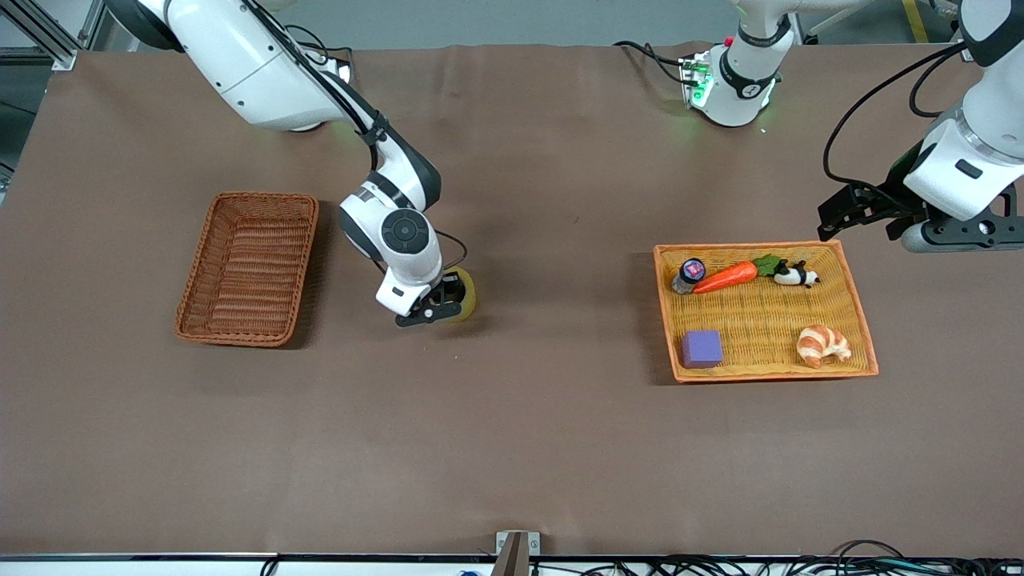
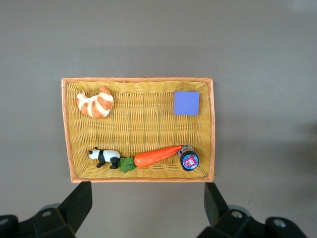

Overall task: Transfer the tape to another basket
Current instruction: 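Grasp the tape roll with the right gripper while the left gripper withdraws, then lift the tape roll with the right gripper and lower it into the basket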

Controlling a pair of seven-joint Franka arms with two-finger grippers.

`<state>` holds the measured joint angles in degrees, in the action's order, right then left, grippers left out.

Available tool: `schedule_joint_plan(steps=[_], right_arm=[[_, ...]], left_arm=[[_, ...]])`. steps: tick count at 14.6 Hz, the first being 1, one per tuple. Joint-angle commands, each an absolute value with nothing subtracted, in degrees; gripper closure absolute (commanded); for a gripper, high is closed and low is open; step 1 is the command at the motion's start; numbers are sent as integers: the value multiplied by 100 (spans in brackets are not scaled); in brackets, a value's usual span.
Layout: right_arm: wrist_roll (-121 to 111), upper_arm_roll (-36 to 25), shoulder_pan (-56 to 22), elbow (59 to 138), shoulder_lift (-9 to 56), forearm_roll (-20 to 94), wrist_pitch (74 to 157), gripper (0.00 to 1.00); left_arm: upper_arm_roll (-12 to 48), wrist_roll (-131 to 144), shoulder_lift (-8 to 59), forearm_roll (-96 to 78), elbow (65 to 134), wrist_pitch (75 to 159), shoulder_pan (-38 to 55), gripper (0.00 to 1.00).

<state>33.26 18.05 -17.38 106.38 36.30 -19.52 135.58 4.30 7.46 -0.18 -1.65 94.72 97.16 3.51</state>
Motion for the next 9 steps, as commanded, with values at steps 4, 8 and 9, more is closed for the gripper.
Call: schedule_joint_plan(steps=[4,8,9], right_arm=[[3744,1933,-1565,10468,3560,-2057,13299,100],[3718,2303,-1021,10222,2729,-1515,11939,100],[3622,2268,-854,10248,2342,-1233,11709,100]], left_arm=[[220,440,-167,105,9571,9624,598,0],[150,351,-149,27,9493,9580,589,0],[141,352,-132,26,9475,9571,598,0]])
